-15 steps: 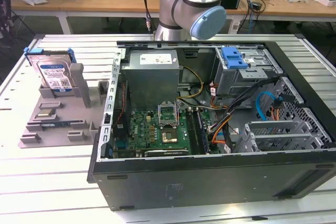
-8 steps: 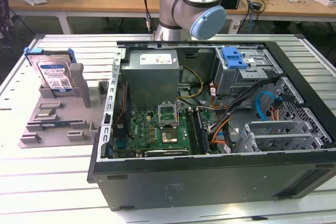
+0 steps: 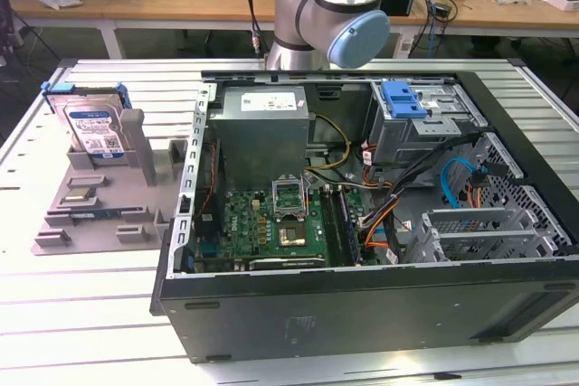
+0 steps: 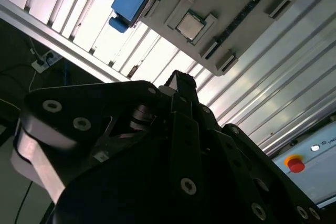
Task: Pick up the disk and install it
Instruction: 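Pick up the disk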
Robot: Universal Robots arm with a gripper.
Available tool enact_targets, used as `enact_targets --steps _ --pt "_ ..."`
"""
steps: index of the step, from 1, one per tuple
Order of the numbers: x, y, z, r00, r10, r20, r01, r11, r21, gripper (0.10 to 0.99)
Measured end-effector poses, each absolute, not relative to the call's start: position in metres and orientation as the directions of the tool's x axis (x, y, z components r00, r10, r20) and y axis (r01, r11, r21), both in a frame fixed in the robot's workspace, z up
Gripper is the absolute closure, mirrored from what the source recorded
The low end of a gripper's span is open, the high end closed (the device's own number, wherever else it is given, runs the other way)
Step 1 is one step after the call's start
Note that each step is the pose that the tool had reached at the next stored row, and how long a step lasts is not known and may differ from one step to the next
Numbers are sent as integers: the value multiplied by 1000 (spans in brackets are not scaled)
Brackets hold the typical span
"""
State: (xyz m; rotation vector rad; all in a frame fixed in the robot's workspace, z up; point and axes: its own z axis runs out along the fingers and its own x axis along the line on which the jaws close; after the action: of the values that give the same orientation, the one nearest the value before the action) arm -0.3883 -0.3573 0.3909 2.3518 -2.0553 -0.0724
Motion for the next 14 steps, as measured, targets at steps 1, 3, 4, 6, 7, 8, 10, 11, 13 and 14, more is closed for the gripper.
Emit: enact_targets --steps 1,3,4,6,7,8,10,11,13,14 --pt "-388 -357 391 144 -989 -23 -988 -145 44 980" --pt "-388 -357 391 167 -986 -23 -985 -168 44 980" --pt "-388 -357 391 177 -984 -23 -983 -178 44 980" --pt "-388 -357 391 210 -977 -23 -977 -211 44 980" --pt "-388 -357 391 220 -975 -23 -974 -220 44 980" --pt "-388 -357 391 231 -973 -23 -972 -232 44 980" --pt "-388 -357 391 269 -963 -23 -962 -270 44 980" --pt "-388 -357 391 288 -957 -23 -956 -289 44 980" --pt "-388 -357 391 308 -951 -23 -950 -309 44 980" --pt "-388 -357 391 319 -948 -23 -947 -319 44 980"
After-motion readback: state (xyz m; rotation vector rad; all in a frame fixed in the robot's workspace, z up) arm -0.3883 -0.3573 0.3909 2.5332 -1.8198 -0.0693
